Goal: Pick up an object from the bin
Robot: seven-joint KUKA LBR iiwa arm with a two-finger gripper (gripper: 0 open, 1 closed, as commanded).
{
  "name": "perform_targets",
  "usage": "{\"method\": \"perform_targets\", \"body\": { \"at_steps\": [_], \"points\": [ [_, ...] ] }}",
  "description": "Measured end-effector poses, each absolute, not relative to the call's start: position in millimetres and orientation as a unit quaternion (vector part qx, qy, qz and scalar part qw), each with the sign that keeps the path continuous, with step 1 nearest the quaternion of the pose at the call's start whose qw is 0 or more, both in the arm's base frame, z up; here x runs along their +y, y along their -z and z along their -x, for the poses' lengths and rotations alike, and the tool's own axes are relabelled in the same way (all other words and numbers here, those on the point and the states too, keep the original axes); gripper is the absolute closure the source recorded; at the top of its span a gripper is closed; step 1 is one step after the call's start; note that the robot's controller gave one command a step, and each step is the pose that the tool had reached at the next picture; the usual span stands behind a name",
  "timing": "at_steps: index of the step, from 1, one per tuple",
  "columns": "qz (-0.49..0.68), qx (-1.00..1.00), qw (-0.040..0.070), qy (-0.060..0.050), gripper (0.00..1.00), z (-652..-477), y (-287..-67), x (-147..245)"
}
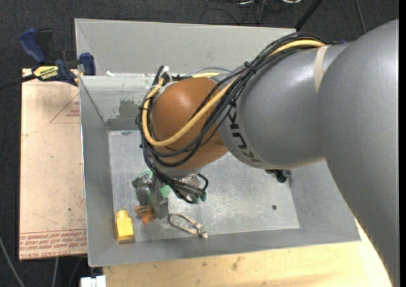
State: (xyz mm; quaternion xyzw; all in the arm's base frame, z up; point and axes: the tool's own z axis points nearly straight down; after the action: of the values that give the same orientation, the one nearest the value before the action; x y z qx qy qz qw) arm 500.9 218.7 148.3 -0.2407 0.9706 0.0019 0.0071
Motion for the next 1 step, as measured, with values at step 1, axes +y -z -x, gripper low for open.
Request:
{"method": "perform_targets", "body": {
  "at_steps": [1],
  "points": [
    [0.243, 0.970, -0.005, 0.000, 1.00, -499.6, -168.0, 215.6]
  ]
}}
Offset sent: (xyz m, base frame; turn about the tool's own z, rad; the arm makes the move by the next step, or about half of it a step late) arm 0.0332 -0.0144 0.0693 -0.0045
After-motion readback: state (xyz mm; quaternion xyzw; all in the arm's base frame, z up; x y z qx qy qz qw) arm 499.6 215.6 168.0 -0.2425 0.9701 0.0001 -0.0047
